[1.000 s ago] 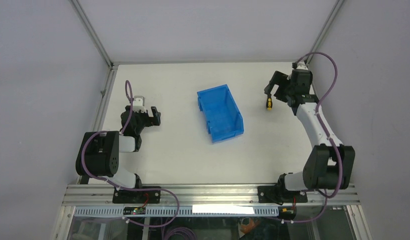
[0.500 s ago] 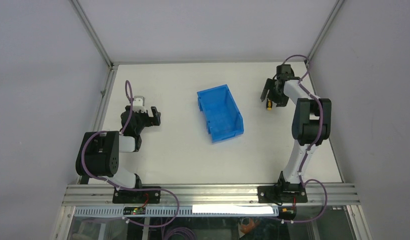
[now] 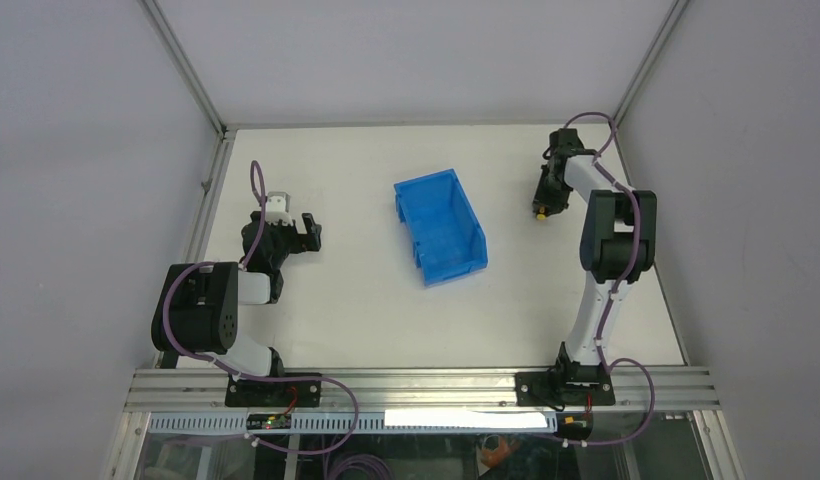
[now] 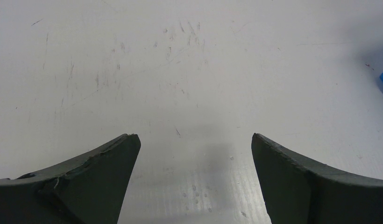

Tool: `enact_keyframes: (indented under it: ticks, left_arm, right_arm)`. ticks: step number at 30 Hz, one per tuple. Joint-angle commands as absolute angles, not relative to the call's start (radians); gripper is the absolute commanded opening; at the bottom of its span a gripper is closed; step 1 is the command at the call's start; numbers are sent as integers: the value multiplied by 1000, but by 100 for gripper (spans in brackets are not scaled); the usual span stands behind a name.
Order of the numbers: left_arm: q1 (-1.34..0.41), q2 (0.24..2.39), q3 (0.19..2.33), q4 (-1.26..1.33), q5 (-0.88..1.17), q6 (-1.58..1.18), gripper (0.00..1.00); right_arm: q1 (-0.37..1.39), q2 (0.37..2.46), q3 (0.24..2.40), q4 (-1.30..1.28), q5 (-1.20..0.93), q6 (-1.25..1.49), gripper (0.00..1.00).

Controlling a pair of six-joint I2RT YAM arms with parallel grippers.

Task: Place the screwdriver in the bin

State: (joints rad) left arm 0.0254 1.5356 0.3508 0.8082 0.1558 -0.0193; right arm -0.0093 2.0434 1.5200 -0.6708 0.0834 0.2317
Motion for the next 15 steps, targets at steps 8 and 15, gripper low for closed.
enact_keyframes:
  ticks: [8,15]
  left_arm:
    - [17,1508,362,845,152,-26,99]
    - [17,1508,362,845,153,-26,99]
  right_arm:
    - [48,1642,1540,-852,154,238,8]
    - [225,1450,1496,-873,119,279,10]
